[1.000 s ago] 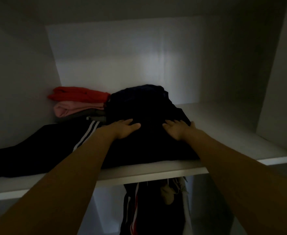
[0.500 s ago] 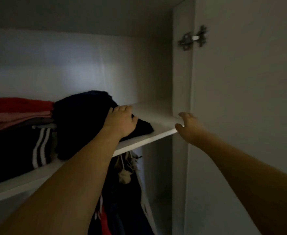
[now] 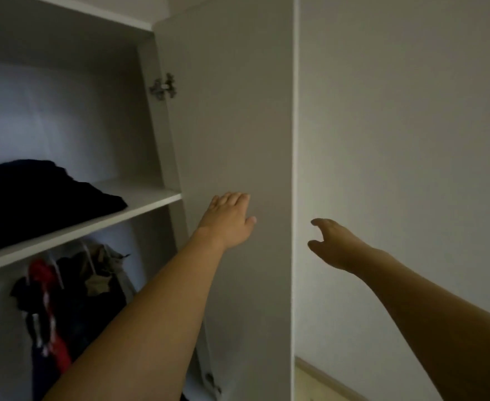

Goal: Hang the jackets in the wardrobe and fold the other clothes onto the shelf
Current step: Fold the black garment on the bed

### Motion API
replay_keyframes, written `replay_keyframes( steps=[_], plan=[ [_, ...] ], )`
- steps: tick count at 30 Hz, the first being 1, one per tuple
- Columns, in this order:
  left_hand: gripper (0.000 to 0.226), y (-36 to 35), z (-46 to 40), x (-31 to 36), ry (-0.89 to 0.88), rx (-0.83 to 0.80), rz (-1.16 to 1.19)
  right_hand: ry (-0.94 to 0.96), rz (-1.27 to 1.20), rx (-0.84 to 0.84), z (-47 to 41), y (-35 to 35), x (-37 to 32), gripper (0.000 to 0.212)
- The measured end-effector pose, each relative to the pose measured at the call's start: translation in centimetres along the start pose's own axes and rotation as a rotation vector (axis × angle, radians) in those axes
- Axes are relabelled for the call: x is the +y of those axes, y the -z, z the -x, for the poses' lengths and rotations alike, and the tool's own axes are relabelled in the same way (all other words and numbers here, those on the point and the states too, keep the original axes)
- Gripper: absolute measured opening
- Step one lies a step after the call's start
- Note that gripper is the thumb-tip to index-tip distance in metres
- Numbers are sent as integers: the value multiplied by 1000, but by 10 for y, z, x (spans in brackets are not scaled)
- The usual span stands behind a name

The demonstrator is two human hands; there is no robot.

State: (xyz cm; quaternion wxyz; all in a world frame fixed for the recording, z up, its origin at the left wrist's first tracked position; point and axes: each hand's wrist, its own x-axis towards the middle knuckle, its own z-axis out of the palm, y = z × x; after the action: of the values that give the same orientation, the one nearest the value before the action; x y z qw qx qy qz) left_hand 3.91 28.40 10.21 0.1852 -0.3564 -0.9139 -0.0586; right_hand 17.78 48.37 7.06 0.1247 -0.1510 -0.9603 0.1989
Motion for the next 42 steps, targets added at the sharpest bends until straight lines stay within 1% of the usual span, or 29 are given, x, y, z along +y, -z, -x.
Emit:
replay_keyframes(
  steps=[3,5,11,14,20,24,27,31,35,37,42],
  plan=[
    [65,-13,4,86,-54,-5,22,-72,46,38,44,30,74,60],
    [66,-22,7,138,-101,-52,56,-126,60,35,73,46,116,60],
    [66,-51,10,272,-219,-152,107,-240,83,85,147,81,215,59],
    [66,-60,19,334,-247,-194,128,-304,89,76,189,94,262,59],
    [66,-72,63,474,-309,-246,149,-406,60,93,302,125,377,60],
    [65,-75,102,578,-335,-286,163,-484,64,58,387,155,462,61],
    [66,-76,125,648,-396,-319,161,-551,69,41,437,174,513,61],
    [66,-80,140,718,-459,-335,180,-580,51,18,471,189,555,62],
    [65,-104,145,776,-399,-382,211,-593,49,16,502,199,603,63],
    [64,-116,158,810,-366,-406,226,-618,54,13,525,207,633,63],
    [66,-136,196,911,-423,-487,209,-703,17,-51,608,234,725,64]
  ],
)
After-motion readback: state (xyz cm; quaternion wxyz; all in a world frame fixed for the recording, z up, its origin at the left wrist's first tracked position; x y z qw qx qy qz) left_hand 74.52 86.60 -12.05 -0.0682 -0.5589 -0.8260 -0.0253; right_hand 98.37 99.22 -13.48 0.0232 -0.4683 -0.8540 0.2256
